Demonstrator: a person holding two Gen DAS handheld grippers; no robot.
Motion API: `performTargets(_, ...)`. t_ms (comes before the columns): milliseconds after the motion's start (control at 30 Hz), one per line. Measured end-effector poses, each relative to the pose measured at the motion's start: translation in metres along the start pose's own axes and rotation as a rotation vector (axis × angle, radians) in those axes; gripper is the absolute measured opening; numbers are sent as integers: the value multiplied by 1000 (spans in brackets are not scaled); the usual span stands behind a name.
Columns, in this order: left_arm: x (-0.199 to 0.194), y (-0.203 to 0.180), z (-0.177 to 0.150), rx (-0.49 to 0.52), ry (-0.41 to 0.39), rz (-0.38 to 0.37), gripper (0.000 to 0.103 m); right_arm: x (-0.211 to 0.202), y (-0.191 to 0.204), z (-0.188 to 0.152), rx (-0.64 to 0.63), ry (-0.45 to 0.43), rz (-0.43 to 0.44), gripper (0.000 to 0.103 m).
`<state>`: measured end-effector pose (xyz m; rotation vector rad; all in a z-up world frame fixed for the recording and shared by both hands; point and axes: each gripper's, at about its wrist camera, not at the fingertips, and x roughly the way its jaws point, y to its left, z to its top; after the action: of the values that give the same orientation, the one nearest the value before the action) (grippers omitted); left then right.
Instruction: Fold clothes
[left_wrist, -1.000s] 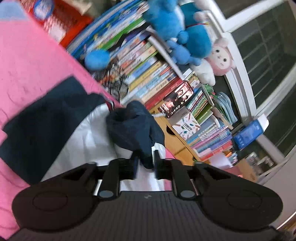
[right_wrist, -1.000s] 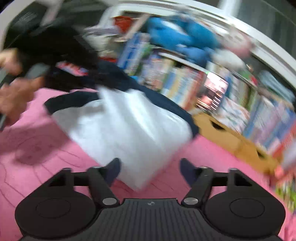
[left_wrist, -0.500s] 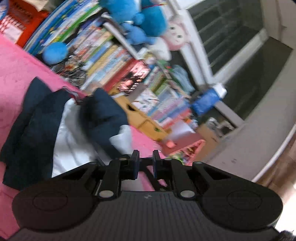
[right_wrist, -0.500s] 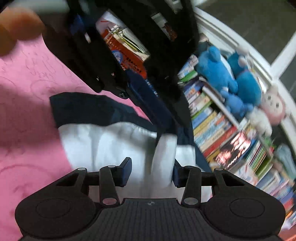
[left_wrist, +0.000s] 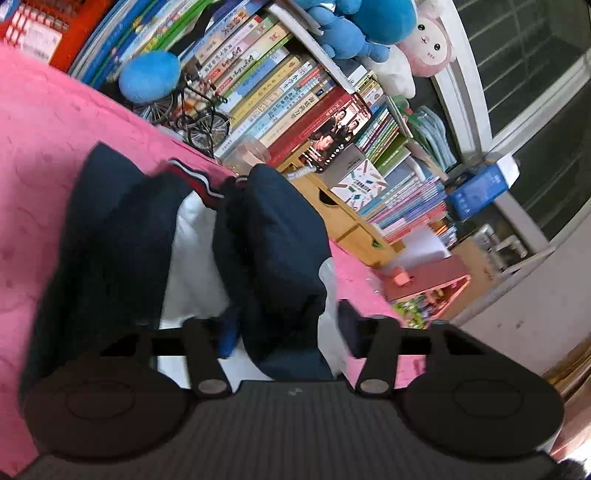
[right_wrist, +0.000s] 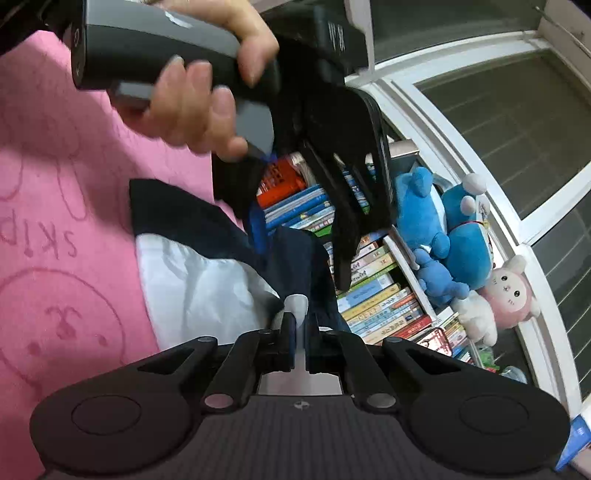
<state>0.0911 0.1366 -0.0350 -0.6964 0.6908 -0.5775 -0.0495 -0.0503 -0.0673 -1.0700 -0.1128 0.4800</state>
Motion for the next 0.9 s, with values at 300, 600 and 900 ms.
performTargets(300,-26,6,-18,31,37,-3,23,21,-5,-2,93,43,131,41)
performTargets(600,-13,27,-52,36,43,41,17,54,-142,-47,867,228,544,14)
performTargets(900,-14,24,-59,112,29,55,15,137,-126,-16,893,298,510,15)
